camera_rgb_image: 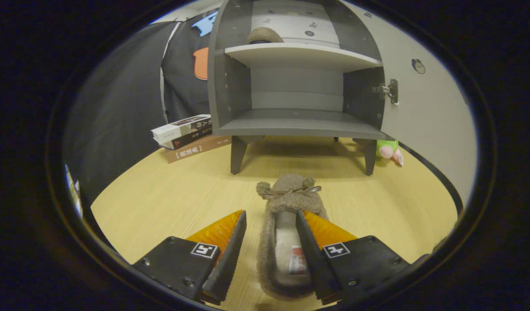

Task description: Open the shoe cabinet door, grab the shoes and put them into the shoe cabinet, then close the shoe cabinet door.

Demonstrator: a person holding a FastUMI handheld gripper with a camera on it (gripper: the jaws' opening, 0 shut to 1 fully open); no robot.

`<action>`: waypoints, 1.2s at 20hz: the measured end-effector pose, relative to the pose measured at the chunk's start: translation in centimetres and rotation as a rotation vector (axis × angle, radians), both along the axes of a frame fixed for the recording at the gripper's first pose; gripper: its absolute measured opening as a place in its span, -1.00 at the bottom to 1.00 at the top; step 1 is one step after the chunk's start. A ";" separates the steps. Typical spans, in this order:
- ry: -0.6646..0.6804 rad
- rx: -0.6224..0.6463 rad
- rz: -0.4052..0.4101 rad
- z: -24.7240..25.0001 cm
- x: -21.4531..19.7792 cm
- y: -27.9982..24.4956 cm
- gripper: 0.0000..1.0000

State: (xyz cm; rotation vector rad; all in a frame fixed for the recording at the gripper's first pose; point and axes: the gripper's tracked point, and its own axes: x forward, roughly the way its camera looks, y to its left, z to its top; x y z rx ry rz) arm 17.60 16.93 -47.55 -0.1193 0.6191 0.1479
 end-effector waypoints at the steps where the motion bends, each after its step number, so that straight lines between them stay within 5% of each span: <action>1: 0.002 0.012 -0.005 -0.2 0.0 0.1 0.49; 9: -0.032 0.017 -0.051 -1.1 1.2 -1.0 0.12; 10: -0.037 0.069 -0.038 -1.0 1.2 -0.5 -0.28; 12: -0.066 0.115 -0.032 -0.4 1.1 -0.9 -0.68; 24: -0.264 0.059 -0.035 6.9 0.3 -2.5 -0.86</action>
